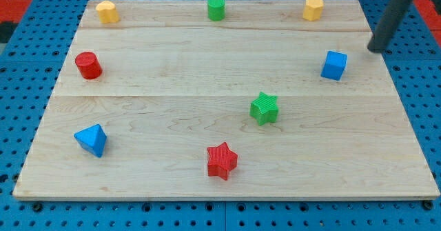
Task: Put the yellow hexagon in between the blue cube and green circle
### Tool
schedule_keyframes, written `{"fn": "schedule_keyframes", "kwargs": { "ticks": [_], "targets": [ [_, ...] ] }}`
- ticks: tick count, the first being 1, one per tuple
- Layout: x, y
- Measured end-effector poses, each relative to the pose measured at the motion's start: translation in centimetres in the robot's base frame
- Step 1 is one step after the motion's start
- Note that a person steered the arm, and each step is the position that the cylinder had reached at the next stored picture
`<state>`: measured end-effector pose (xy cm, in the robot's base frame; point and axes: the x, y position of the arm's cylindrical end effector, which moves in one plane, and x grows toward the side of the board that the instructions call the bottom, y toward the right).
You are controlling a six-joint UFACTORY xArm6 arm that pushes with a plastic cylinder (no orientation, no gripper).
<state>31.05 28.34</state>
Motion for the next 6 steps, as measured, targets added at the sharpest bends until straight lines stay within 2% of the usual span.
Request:
{"fn": "schedule_keyframes", "kwargs": {
  "ticks": [1, 2, 3, 4, 5, 6],
  "targets": [
    [-7.0, 0.0],
    [-10.9, -3.4],
    [-10.9, -7.7],
    [-9.1, -13.8],
    [-4.4, -14.2],
    [-3.6, -15.4]
  ]
}}
